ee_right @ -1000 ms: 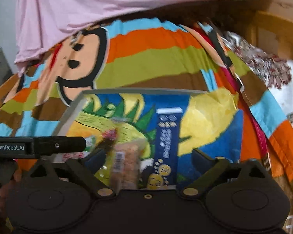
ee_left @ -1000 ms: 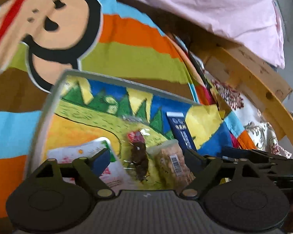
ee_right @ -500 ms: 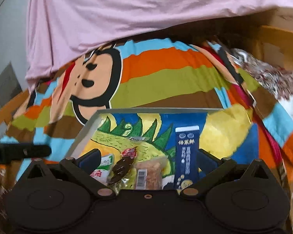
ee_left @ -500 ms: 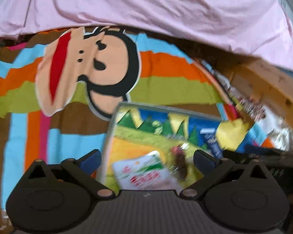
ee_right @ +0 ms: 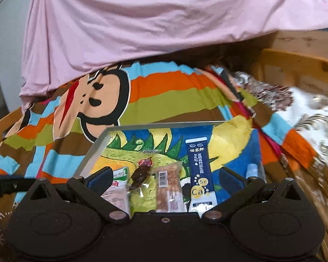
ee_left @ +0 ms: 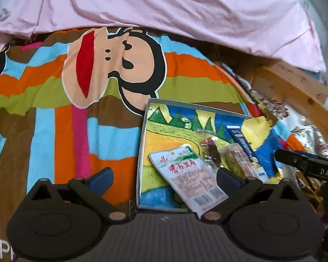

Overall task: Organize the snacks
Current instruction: 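Open both tools and withdraw them from the tray over the remaining snacks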

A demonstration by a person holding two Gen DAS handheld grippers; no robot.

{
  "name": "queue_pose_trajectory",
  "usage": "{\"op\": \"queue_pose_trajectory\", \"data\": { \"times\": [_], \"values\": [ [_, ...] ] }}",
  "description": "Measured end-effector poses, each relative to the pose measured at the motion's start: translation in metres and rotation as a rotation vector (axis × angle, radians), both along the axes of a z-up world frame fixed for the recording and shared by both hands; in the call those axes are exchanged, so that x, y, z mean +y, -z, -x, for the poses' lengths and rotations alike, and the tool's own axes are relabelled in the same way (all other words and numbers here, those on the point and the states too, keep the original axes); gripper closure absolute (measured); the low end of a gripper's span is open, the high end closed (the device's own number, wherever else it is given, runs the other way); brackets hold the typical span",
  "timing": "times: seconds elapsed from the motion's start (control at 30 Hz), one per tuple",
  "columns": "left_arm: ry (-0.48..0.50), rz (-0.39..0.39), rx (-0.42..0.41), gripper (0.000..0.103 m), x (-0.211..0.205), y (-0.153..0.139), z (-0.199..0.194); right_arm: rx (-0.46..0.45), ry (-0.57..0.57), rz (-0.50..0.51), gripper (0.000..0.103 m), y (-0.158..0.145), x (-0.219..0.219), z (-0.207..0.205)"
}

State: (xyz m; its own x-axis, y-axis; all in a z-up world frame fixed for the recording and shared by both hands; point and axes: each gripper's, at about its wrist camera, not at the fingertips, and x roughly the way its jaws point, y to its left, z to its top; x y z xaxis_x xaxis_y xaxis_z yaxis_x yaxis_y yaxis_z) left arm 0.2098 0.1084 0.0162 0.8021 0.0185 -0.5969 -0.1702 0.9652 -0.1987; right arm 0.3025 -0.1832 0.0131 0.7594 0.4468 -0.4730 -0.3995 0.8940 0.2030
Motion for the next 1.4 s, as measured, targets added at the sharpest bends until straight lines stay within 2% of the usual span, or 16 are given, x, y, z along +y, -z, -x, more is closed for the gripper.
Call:
{"op": "queue_pose_trajectory", "data": {
  "times": [0.17,0.27,0.4,0.5,0.6,0.73,0.87,0.97,1.1,1.3,1.4],
  "values": [
    [0.069,0.015,-0.092,0.001,0.012,0.008,0.047,-0.046,0.097,0.053,0.001,-0.03,0.017,0.055],
    [0.112,0.02,-0.091,0.001,0.019,0.011,0.065,-0.073,0.083,0.143,0.001,-0.054,0.033,0.088],
    [0.086,0.074,-0.114,0.001,0.024,0.013,0.078,-0.111,0.054,0.232,0.001,-0.085,0.046,0.121],
    [0.084,0.105,-0.141,0.001,0.018,0.019,0.087,-0.107,0.014,0.314,0.001,-0.098,0.055,0.136],
    [0.076,0.103,-0.181,0.001,0.01,0.031,0.106,-0.065,-0.045,0.381,0.001,-0.092,0.064,0.14],
    [0.056,0.127,-0.156,0.001,0.01,0.037,0.128,-0.026,-0.043,0.352,0.001,-0.073,0.062,0.146],
    [0.052,0.061,-0.157,0.001,0.014,0.031,0.145,0.038,-0.08,0.347,0.001,-0.057,0.053,0.152],
    [0.052,-0.003,-0.152,0.001,0.012,0.026,0.152,0.053,-0.13,0.363,0.001,-0.048,0.042,0.16],
    [0.052,0.013,-0.128,0.001,0.008,0.021,0.162,0.077,-0.145,0.343,0.001,-0.034,0.026,0.165],
    [0.047,0.008,-0.047,0.001,-0.012,0.017,0.155,0.077,-0.15,0.329,0.001,-0.02,-0.001,0.161],
    [0.062,0.006,-0.038,0.001,-0.025,0.009,0.147,0.077,-0.145,0.301,0.001,-0.017,-0.014,0.156]
  ]
}}
